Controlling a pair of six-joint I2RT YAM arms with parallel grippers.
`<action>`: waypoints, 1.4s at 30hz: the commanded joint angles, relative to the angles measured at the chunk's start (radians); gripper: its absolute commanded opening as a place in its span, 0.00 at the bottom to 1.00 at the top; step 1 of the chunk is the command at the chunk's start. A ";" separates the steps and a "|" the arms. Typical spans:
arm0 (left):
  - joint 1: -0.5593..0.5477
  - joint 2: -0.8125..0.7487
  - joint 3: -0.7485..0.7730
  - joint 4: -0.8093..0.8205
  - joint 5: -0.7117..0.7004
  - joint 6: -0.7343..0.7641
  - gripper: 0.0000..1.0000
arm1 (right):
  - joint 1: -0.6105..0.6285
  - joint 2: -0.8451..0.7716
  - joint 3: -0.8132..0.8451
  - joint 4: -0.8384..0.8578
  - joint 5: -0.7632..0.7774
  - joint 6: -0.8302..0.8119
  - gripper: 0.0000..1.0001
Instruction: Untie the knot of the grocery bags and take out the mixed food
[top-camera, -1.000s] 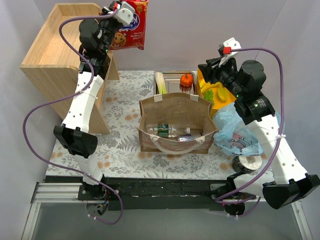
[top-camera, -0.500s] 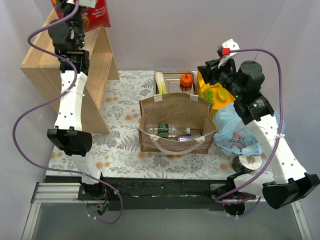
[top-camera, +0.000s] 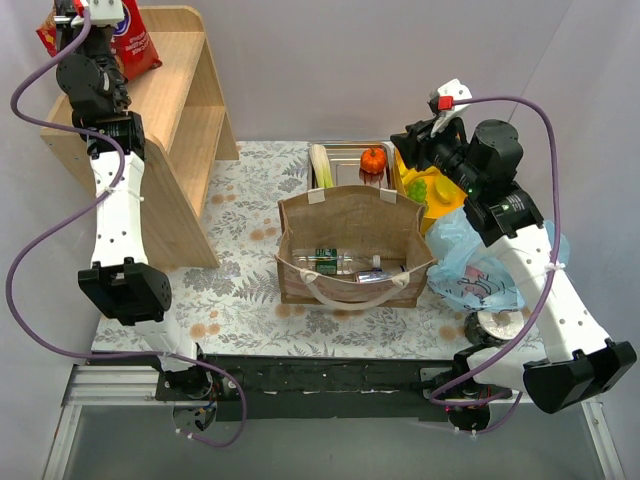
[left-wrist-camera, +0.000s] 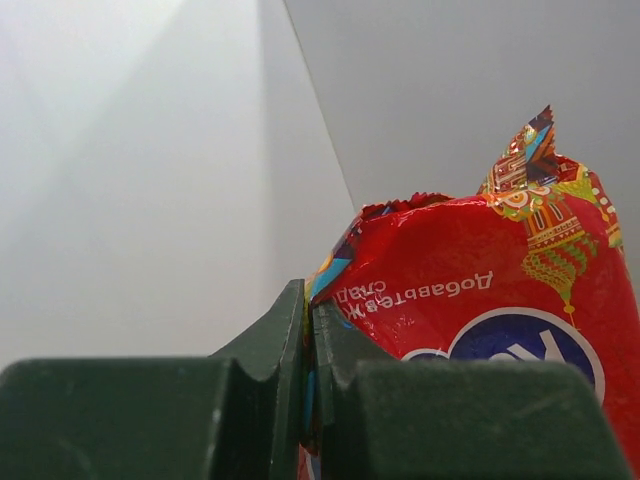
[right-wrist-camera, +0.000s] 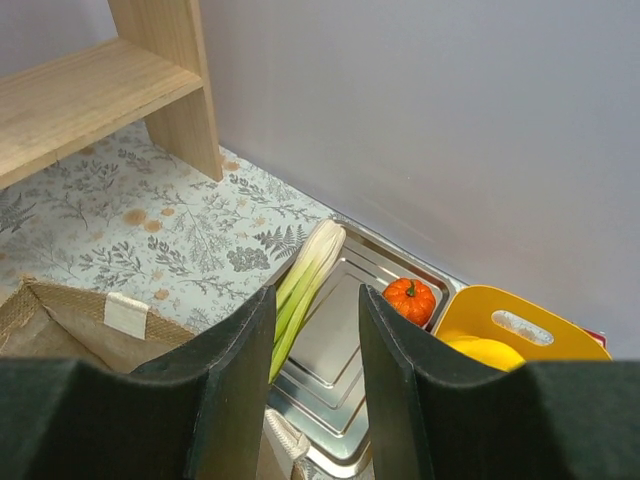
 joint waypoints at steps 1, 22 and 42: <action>0.030 -0.039 -0.080 0.162 0.086 -0.141 0.03 | -0.002 0.006 0.008 0.032 -0.014 0.005 0.46; 0.074 0.170 0.039 0.355 0.240 -0.463 0.13 | -0.003 -0.005 -0.035 -0.005 0.005 -0.072 0.45; 0.111 -0.186 -0.299 0.356 0.433 -0.540 0.00 | -0.002 0.064 -0.029 0.013 -0.044 -0.008 0.46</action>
